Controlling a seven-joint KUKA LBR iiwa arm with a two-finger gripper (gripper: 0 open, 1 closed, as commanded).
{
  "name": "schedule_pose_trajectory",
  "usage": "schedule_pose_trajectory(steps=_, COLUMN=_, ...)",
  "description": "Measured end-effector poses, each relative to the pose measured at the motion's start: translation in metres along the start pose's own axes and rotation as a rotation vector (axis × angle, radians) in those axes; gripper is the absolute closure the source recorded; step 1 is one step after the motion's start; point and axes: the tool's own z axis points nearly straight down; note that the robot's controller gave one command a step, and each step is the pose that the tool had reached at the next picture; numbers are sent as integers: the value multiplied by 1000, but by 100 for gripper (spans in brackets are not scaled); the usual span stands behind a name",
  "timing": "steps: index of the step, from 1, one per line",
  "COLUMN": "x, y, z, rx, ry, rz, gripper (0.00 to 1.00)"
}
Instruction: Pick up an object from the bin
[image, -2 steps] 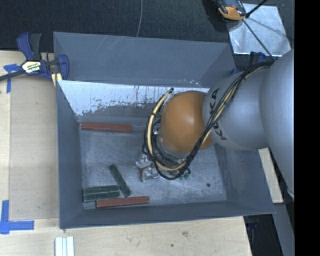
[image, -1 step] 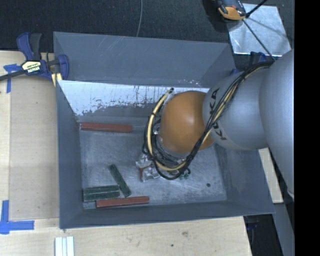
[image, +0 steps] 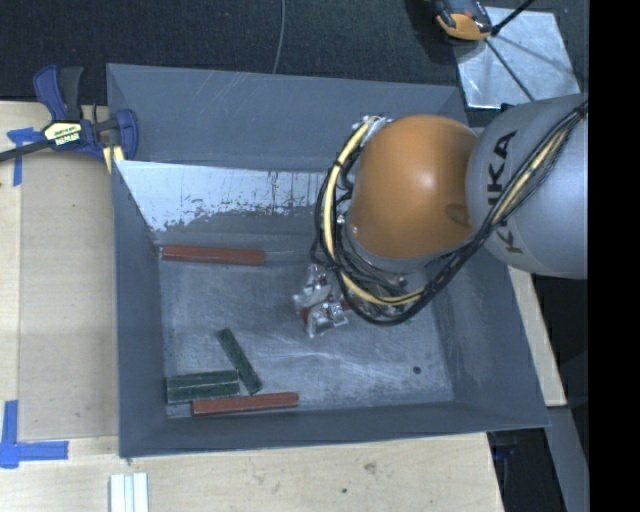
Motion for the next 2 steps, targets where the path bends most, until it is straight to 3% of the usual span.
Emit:
schedule_pose_trajectory(steps=1, x=0, y=0, z=0, rx=0, ry=0, rz=0, gripper=100)
schedule_pose_trajectory(steps=2, x=28, y=-11, z=-139, rx=1, ry=-4, rz=-348, gripper=100)
